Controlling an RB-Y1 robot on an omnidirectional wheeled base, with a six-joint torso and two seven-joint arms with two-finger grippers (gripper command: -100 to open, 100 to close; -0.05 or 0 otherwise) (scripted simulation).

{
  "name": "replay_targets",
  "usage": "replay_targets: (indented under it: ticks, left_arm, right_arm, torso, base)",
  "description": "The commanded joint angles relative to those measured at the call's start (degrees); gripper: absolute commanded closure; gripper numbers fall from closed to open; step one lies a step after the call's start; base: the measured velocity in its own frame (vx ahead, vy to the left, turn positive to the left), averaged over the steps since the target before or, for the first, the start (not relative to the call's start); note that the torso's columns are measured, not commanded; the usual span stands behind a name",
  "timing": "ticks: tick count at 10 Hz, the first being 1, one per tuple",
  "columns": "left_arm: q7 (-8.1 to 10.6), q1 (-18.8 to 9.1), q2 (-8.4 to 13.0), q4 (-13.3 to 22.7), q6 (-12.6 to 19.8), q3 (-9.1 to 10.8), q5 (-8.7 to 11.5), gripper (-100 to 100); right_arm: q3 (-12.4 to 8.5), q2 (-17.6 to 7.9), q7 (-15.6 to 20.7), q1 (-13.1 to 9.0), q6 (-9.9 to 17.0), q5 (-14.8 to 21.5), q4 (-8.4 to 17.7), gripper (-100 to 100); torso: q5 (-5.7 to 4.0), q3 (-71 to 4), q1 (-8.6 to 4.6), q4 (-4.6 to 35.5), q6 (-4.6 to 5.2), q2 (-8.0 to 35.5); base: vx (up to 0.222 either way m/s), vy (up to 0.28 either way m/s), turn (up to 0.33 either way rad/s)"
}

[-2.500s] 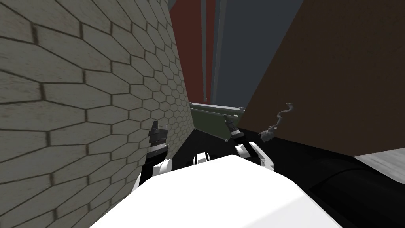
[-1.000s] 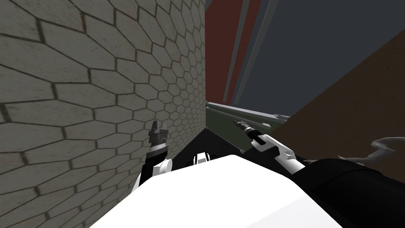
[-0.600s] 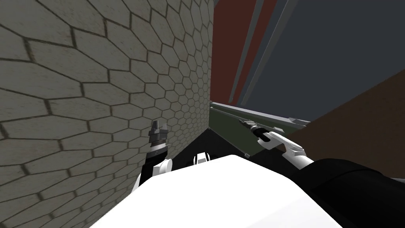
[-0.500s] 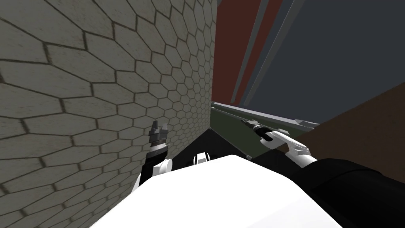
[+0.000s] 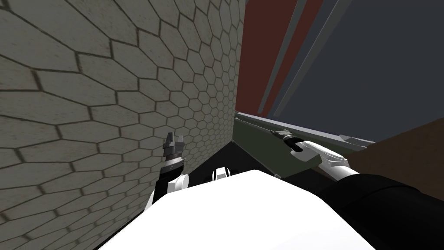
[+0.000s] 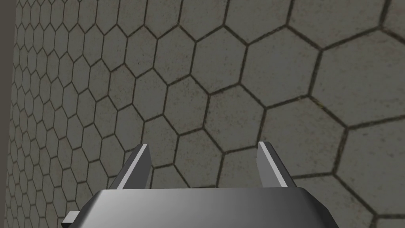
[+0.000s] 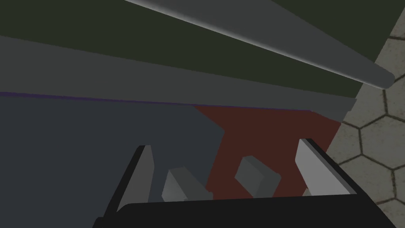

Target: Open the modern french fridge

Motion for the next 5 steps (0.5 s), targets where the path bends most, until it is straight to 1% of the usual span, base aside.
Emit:
replay_targets:
  ticks: [1,2,4,5]
  left_arm:
    - [0.00,0.0,0.0,0.0,0.0,0.00,0.0,0]
    - [0.00,0.0,0.0,0.0,0.0,0.00,0.0,0]
    - [0.00,0.0,0.0,0.0,0.0,0.00,0.0,0]
    - [0.00,0.0,0.0,0.0,0.0,0.00,0.0,0]
  right_arm:
    - [-0.4,-2.7,1.0,-0.6,2.4,0.6,1.9,-100]
    - [-1.1,-4.4,1.9,-0.8,3.7,1.3,3.6,-100]
    - [-2.3,-7.8,3.5,-1.1,6.0,2.7,6.6,-100]
    - [-2.8,-9.1,4.3,-1.2,7.0,3.3,7.9,-100]
  torso:
    - [-0.01,0.0,0.01,0.0,-0.05,0.0]
    - [0.00,0.0,-0.01,0.0,0.03,0.0]
    - [0.00,0.0,0.03,0.0,-0.03,0.0]
    - [0.01,0.0,0.05,0.0,-0.02,0.0]
  base:
    - [0.012,0.016,0.084]
    - [0.016,0.017,0.113]
    - [0.027,0.031,0.223]
    - [0.027,0.028,0.157]
